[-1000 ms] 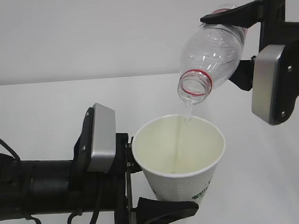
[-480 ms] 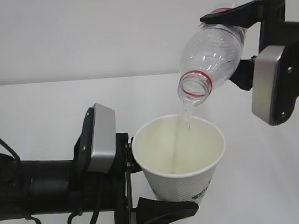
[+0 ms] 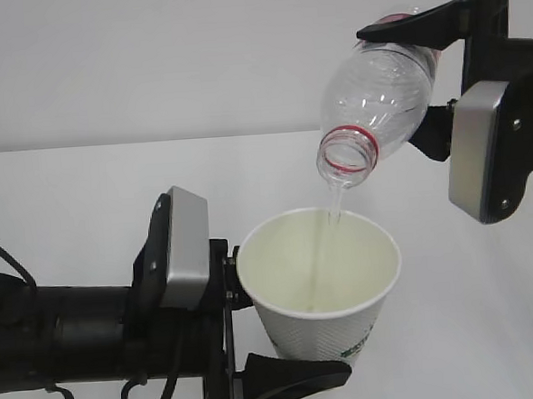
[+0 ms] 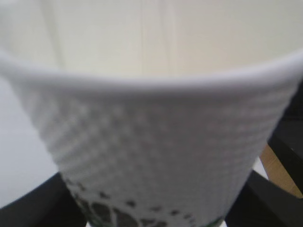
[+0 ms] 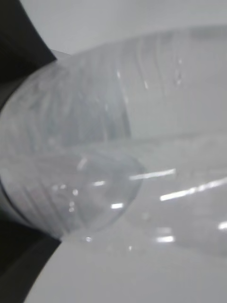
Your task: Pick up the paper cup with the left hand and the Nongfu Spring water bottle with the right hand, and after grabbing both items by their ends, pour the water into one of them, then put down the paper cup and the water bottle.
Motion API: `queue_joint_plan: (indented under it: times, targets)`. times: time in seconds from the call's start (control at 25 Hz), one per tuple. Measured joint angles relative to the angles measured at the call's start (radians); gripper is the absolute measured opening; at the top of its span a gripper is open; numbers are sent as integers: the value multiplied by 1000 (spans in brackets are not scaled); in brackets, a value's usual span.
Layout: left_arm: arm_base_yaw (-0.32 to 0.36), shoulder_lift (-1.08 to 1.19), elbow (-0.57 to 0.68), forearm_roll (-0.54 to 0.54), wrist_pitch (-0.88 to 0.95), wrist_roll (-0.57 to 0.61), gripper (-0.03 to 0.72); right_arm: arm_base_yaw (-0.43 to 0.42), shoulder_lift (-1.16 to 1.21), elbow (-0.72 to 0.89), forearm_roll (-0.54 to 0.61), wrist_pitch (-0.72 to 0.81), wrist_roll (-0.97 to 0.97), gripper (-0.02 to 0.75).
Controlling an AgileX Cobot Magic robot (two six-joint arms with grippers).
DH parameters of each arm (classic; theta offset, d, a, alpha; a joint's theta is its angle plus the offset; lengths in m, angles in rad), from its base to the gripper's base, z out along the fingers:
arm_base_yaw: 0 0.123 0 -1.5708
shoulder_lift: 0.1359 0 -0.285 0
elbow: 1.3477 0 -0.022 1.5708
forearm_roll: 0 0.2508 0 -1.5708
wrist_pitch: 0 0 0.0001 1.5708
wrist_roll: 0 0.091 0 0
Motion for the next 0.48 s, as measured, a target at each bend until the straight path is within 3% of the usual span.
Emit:
queue_joint_plan:
  times: [0.48]
  targets:
    - [0, 0, 0, 6, 14, 0, 554, 0, 0, -1, 4, -2, 0, 512]
